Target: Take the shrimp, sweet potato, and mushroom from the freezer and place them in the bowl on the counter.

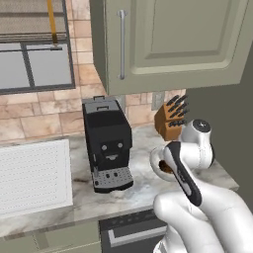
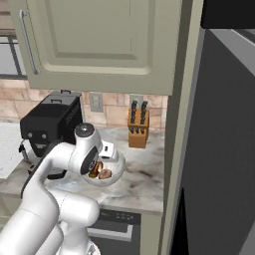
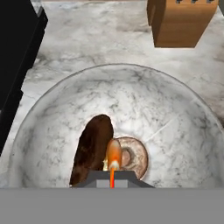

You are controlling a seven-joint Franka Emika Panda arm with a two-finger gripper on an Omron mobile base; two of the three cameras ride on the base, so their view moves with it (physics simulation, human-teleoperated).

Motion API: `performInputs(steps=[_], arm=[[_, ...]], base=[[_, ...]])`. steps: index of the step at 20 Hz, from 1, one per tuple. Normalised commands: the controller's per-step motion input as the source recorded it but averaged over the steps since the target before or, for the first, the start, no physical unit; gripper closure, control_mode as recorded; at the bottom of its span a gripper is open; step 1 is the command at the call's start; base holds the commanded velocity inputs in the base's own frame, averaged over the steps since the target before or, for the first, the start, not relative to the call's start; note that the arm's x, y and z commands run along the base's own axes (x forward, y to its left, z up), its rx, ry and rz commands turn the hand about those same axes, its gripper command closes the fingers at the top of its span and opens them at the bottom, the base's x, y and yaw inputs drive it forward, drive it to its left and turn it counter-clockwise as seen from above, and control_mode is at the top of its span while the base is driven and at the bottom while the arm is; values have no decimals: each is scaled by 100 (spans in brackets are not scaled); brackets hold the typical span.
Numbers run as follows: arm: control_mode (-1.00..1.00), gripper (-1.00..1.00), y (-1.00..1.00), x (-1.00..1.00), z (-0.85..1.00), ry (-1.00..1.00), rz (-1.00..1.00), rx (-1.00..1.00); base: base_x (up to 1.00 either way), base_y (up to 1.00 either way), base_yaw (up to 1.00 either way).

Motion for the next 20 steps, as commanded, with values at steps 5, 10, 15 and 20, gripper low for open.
performInputs(steps=[5, 10, 15, 20], arm=[[-100, 100, 0, 34, -6, 0, 0, 0], [-100, 100, 0, 13, -26, 0, 0, 0], [-100, -100, 0, 5, -15, 0, 0, 0], [-100, -100, 0, 0, 0, 0, 0, 0]], base=[[0, 0, 0], [0, 0, 0], [0, 0, 0], [0, 0, 0]])
